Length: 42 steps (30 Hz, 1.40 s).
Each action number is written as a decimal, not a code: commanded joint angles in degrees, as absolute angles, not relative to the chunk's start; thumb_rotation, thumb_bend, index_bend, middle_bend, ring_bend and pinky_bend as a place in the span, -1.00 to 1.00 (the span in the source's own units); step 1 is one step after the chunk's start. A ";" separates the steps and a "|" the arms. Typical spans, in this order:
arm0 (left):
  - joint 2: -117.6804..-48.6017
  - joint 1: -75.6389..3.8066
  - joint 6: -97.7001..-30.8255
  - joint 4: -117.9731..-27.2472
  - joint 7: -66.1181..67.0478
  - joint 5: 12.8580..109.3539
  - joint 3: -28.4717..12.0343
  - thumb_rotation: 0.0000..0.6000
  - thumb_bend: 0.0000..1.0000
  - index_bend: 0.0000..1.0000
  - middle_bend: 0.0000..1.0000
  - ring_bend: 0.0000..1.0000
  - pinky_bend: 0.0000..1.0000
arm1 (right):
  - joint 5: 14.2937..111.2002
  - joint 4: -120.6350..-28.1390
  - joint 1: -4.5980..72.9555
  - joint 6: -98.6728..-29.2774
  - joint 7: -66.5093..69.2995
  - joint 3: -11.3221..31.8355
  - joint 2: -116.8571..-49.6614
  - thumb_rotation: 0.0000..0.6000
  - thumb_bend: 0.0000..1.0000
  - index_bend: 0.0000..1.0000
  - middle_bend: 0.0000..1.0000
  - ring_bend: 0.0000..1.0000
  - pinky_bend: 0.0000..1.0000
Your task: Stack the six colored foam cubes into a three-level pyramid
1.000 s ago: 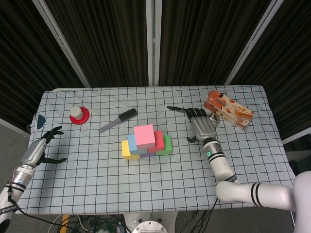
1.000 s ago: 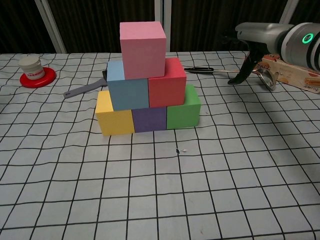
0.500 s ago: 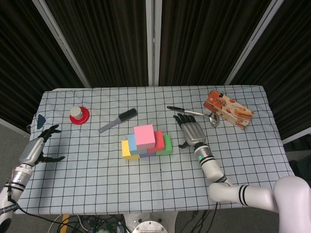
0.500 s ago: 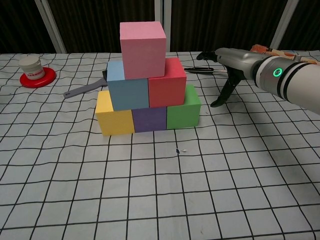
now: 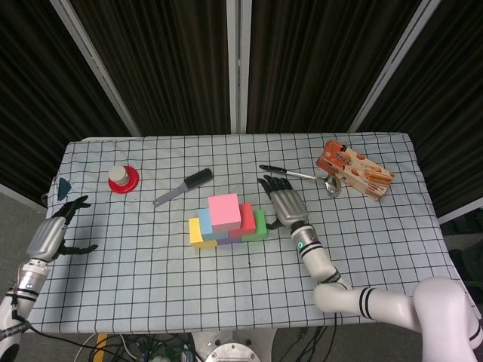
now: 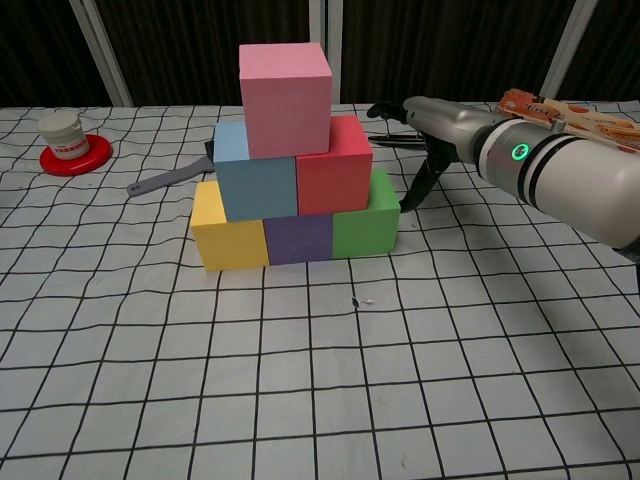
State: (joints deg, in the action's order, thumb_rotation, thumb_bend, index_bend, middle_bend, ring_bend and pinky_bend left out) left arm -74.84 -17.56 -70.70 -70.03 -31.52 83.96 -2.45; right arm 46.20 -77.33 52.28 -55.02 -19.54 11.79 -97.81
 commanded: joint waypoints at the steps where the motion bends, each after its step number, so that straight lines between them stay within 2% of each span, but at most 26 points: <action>1: -74.97 -16.68 -73.10 -70.59 -28.89 83.91 -3.12 1.00 -0.98 -0.85 -0.67 -0.83 -0.60 | 46.55 -77.15 52.09 -54.81 -19.42 12.04 -98.11 1.00 -1.00 -1.00 -1.00 -1.00 -1.00; 10: -74.58 -15.67 -76.48 -74.15 -22.67 84.07 -3.86 1.00 -0.98 -0.85 -0.67 -0.83 -0.60 | 47.34 -77.91 51.35 -54.75 -19.95 13.03 -97.88 1.00 -1.00 -1.00 -1.00 -1.00 -1.00; 22: -72.43 -15.47 -78.05 -79.74 -18.01 84.75 -4.39 1.00 -0.98 -0.85 -0.67 -0.83 -0.60 | 47.44 -86.06 49.84 -57.59 -22.29 15.18 -92.04 1.00 -0.99 -1.00 -1.00 -1.00 -1.00; 30: -71.18 -15.27 -78.19 -82.84 -15.22 84.80 -4.28 1.00 -0.98 -0.85 -0.67 -0.83 -0.60 | 45.98 -85.03 51.51 -56.48 -21.59 17.43 -94.49 1.00 -0.98 -1.00 -1.00 -1.00 -1.00; 42: -70.63 -15.29 -77.10 -83.29 -15.52 84.47 -4.06 1.00 -0.98 -0.85 -0.67 -0.83 -0.60 | 44.86 -83.47 53.00 -56.53 -22.66 18.32 -96.87 1.00 -0.98 -1.00 -1.00 -1.00 -1.00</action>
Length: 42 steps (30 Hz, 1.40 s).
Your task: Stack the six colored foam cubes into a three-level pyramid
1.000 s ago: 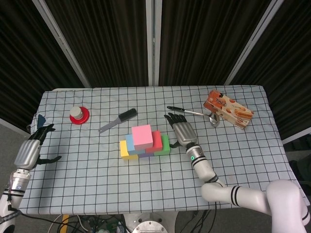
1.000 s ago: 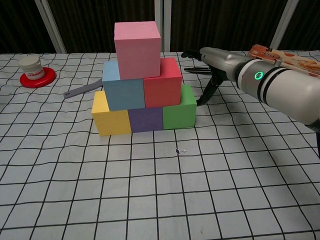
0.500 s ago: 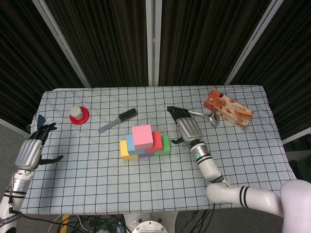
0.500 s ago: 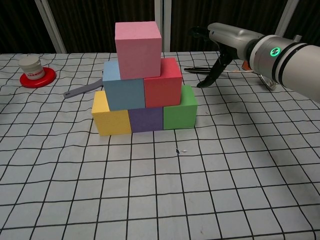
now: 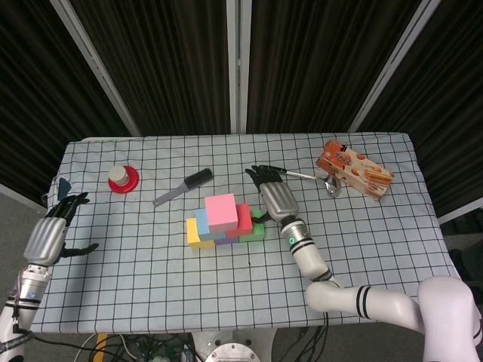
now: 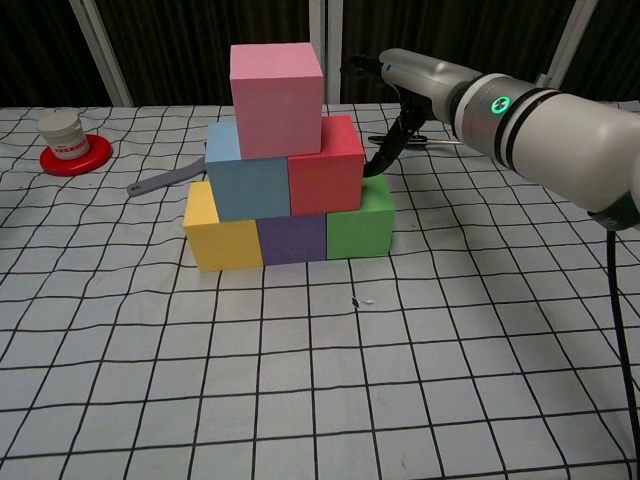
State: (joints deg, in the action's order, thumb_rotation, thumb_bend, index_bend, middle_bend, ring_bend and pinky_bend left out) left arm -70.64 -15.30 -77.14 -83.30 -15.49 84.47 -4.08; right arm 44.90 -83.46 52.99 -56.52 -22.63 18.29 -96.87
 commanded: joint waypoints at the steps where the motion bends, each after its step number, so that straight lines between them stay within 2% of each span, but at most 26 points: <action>1: -70.63 -15.30 -77.04 -83.28 -15.54 84.47 -4.04 1.00 -0.98 -0.85 -0.67 -0.83 -0.60 | 44.79 -83.52 53.03 -56.50 -22.70 18.35 -96.86 1.00 -0.98 -1.00 -1.00 -1.00 -1.00; 30: -70.10 -15.25 -76.47 -84.14 -15.19 84.96 -3.56 1.00 -0.98 -0.85 -0.67 -0.83 -0.60 | 44.31 -83.05 53.43 -56.27 -22.83 18.44 -97.85 1.00 -0.98 -1.00 -1.00 -1.00 -1.00; 37: -70.06 -15.12 -76.68 -84.44 -15.63 85.41 -3.31 1.00 -0.98 -0.85 -0.67 -0.83 -0.60 | 44.33 -86.72 52.48 -58.29 -23.96 19.04 -94.63 1.00 -0.98 -1.00 -1.00 -1.00 -1.00; 42: -69.80 -15.00 -77.23 -85.25 -15.44 85.87 -3.28 1.00 -0.98 -0.85 -0.67 -0.83 -0.60 | 45.21 -92.32 52.04 -61.13 -24.84 21.13 -90.77 1.00 -0.98 -1.00 -1.00 -1.00 -1.00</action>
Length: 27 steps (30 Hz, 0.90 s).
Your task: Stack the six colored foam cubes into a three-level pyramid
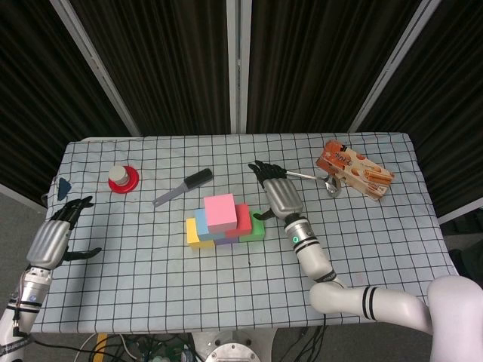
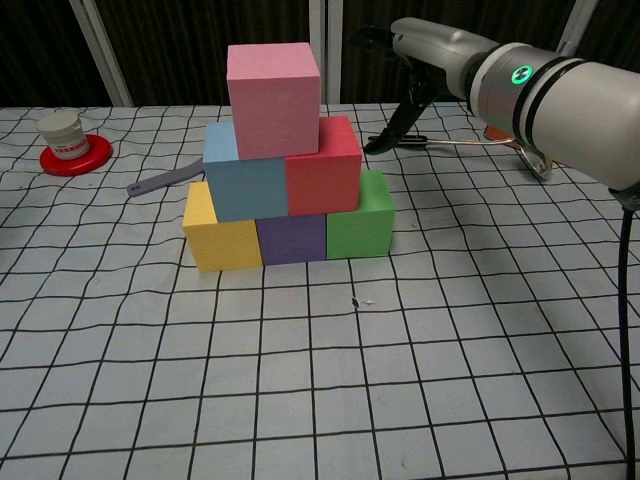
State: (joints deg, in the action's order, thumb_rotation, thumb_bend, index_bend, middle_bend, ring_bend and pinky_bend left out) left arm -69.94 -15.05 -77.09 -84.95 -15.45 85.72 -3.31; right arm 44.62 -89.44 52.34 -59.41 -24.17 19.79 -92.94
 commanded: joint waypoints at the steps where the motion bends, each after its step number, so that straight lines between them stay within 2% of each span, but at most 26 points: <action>1: -69.65 -15.02 -77.26 -85.53 -15.52 85.96 -3.28 1.00 -0.98 -0.85 -0.67 -0.83 -0.60 | 45.35 -93.32 52.06 -61.64 -25.08 21.61 -90.08 1.00 -0.97 -1.00 -1.00 -1.00 -1.00; 7: -68.66 -15.25 -77.36 -87.14 -15.45 86.41 -3.41 1.00 -0.98 -0.85 -0.67 -0.83 -0.60 | 43.92 -97.78 52.66 -63.36 -27.23 23.42 -87.18 1.00 -0.97 -1.00 -1.00 -1.00 -1.00; 27: -67.63 -14.94 -77.74 -87.92 -16.66 86.67 -3.21 1.00 -0.98 -0.85 -0.67 -0.83 -0.60 | 41.70 -100.27 55.08 -63.93 -26.97 23.92 -88.15 1.00 -0.95 -1.00 -1.00 -1.00 -1.00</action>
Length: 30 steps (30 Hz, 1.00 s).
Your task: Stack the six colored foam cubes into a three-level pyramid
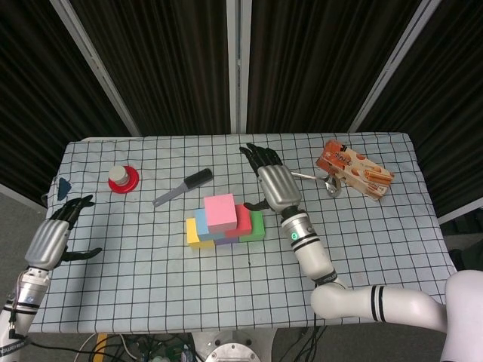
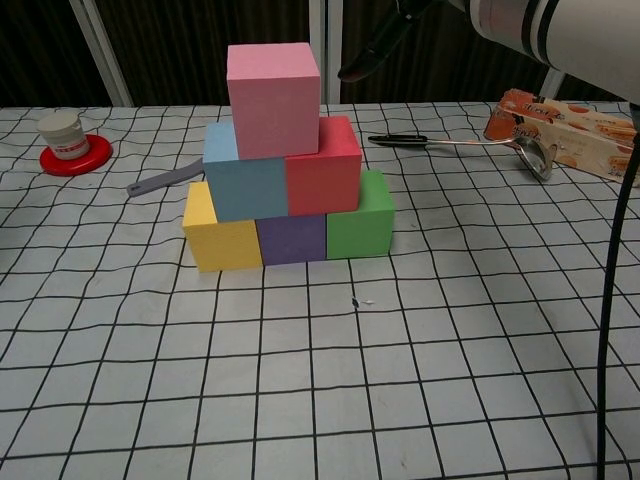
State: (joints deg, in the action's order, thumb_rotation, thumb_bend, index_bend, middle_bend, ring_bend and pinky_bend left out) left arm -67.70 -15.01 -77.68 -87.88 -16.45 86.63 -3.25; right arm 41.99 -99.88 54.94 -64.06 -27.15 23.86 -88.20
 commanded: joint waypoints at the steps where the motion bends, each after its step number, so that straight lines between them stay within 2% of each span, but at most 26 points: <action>1: -67.56 -14.91 -77.76 -87.92 -16.75 86.69 -3.18 1.00 -0.98 -0.85 -0.67 -0.83 -0.60 | 41.60 -100.55 55.11 -63.93 -26.76 24.05 -88.09 1.00 -0.95 -1.00 -1.00 -1.00 -1.00; 9: -67.04 -15.03 -77.41 -88.20 -17.39 86.89 -3.02 1.00 -0.98 -0.85 -0.67 -0.83 -0.60 | 41.01 -103.42 55.91 -65.05 -28.07 24.93 -86.20 1.00 -0.95 -1.00 -1.00 -1.00 -1.00; 18: -66.82 -15.03 -77.23 -88.50 -17.86 86.97 -2.84 1.00 -0.98 -0.85 -0.67 -0.83 -0.60 | 38.22 -110.63 56.78 -62.71 -28.33 26.42 -80.47 1.00 -1.00 -1.00 -0.92 -1.00 -1.00; 30: -66.70 -14.67 -78.08 -88.15 -18.60 87.48 -2.70 1.00 -0.98 -0.85 -0.67 -0.83 -0.60 | 34.21 -114.33 60.73 -56.95 -27.74 24.14 -78.89 1.00 -1.00 -1.00 -0.85 -1.00 -1.00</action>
State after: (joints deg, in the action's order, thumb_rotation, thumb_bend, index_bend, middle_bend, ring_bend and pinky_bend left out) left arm -66.77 -14.78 -77.85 -88.16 -18.48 87.29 -2.74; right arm 34.66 -114.01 60.21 -57.45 -27.59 24.51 -79.14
